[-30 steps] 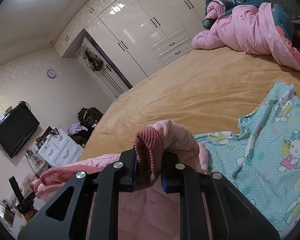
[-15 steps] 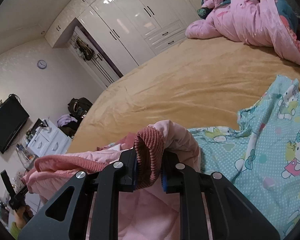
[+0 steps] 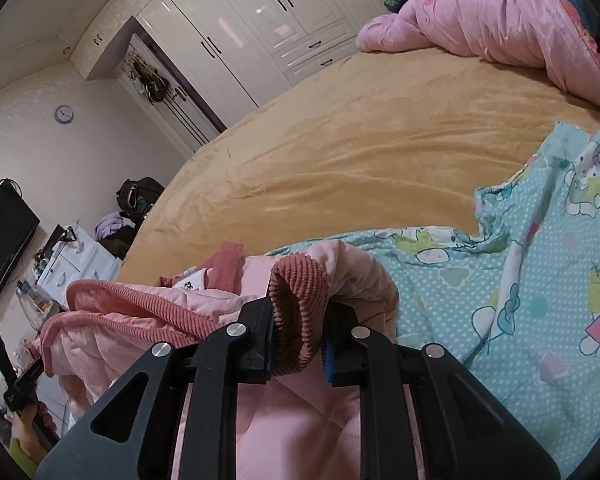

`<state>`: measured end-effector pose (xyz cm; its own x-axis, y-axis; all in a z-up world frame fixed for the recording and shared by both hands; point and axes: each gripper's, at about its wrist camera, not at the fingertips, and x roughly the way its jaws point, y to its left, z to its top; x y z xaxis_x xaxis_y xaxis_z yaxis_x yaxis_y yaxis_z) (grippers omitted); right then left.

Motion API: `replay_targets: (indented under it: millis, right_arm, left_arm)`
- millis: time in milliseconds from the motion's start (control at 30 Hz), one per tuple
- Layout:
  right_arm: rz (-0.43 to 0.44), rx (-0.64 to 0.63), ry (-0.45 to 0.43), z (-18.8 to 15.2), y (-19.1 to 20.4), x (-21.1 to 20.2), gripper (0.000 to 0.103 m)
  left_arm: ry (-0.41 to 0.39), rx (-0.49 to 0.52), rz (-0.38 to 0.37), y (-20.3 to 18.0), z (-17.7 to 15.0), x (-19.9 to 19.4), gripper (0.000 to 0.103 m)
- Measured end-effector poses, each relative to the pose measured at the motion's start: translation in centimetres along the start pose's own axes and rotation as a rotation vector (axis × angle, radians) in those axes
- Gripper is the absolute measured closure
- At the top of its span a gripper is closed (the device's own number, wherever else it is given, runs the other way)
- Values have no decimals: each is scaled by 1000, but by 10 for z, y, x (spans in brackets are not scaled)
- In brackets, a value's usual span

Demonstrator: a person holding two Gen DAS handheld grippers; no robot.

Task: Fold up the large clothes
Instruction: 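Lift the hem with both tools and fold it toward the collar, then lay the hem near the collar and open both tools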

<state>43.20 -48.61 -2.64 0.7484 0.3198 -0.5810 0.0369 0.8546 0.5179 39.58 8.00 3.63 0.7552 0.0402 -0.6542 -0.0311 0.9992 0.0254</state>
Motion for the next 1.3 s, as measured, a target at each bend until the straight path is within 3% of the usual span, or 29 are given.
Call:
replay_targets:
  millis: [300,433,500,567,767,967,1067,1133,1233,1300]
  right_arm:
    - [45,41,50,7,-9,10,81]
    - [118,56,59,13,-13,2,70]
    - [141,56,57,13,-14,-1,52]
    - [170,64,44,12,-13,-7,11]
    - [132,-91,-22,2,23,-31,10]
    - [95,-343,-17,-36,73,-43,10]
    - [53,-443,38,-66,91,-38,10]
    - [42,-478,69,-87,99,-34,11]
    - [-44,-524,119,-116,109,-22,11]
    - [-94,-509,169,-127,108,-6,10]
  left_arm:
    - [23,-5,12,-4,-1,15,83]
    - [21,-4,15,-5,-3,15,83]
    - [23,-7,11,-4,-2,15,82]
    - [22,-9,9,-4,-2,13,80]
    - [24,0,10,-7,-1,13,74]
    - [26,-14,11,-8,0,14,72]
    - [19,-25,-6,-8,1,13,63]
    - [14,-28,-19,-9,2,10,51]
    - [-5,-24,-35,-10,3,5,26]
    - [-30,-4,-21,-11,4,-1,21]
